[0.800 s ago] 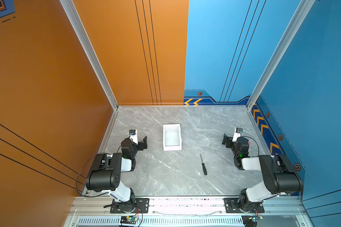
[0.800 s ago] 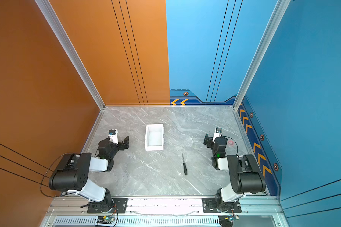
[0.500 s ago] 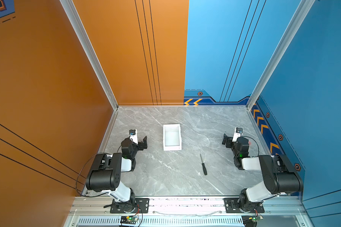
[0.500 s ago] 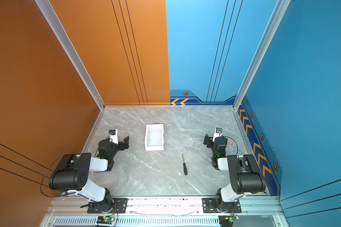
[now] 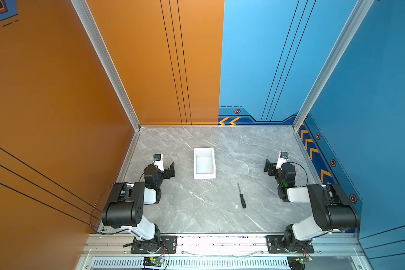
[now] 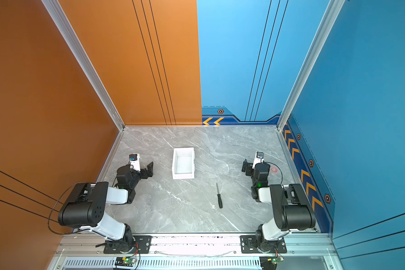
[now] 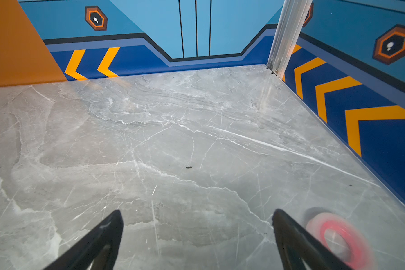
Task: Put the screwdriver in the bin
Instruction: Pick up the screwdriver from the bottom-center of the table.
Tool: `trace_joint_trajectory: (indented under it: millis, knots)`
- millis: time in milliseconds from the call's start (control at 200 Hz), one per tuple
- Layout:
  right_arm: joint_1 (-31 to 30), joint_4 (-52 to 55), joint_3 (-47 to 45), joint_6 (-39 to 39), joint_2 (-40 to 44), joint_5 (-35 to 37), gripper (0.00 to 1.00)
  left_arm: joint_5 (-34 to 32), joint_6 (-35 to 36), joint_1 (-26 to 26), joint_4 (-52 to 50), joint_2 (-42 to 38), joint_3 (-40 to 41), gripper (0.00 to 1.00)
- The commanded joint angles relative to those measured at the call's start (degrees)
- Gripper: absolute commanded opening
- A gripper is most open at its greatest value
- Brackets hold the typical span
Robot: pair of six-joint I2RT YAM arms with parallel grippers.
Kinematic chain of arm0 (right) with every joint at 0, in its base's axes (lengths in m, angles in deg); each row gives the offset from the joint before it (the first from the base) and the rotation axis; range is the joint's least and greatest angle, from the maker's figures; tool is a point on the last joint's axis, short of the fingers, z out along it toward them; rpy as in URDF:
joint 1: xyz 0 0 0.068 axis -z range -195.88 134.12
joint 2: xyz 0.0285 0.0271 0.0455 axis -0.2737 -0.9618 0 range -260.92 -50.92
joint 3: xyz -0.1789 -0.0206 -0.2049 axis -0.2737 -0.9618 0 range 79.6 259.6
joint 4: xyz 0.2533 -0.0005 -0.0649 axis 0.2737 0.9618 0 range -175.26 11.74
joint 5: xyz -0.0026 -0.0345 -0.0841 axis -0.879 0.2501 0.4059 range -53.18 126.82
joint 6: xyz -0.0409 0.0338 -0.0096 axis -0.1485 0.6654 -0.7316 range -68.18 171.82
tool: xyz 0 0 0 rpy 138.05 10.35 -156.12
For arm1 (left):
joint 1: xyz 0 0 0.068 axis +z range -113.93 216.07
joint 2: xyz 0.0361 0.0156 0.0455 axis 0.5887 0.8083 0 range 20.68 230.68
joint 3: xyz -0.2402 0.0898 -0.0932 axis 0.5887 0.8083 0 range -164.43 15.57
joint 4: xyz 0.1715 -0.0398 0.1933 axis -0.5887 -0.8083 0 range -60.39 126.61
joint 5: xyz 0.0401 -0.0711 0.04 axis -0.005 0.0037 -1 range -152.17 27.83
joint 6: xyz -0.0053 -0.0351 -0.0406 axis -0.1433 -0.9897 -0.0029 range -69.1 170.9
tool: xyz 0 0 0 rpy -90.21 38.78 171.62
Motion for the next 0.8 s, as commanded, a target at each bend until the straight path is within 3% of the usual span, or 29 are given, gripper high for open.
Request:
trace_joint_trajectory:
  millis: [0, 305, 420, 631, 796]
  knots:
    - [-0.3, 0.5, 0.5, -1.0, -0.2, 1.1, 1.00, 0.9, 1.3, -0.8, -1.2, -0.3, -1.3, 0.98]
    - [-0.4, 0.8, 0.8, -0.9, -0.2, 1.7, 1.00, -0.6, 2.8, -2.3, -3.2, -0.8, -1.9, 0.98]
    - [-1.0, 7.8, 3.5, -1.0, 2.1, 3.9, 1.00, 0.9, 2.7, -1.9, -4.5, -2.0, -2.3, 0.98]
    - [-1.8, 30.6, 13.9, 1.0, 7.9, 7.8, 1.00, 3.6, 4.8, -2.6, -21.0, -10.7, -6.8, 0.98]
    - [-2.9, 42.9, 18.6, 10.5, 14.3, 9.0, 1.00, 2.6, 6.4, -2.7, -40.0, -15.2, -14.4, 0.98]
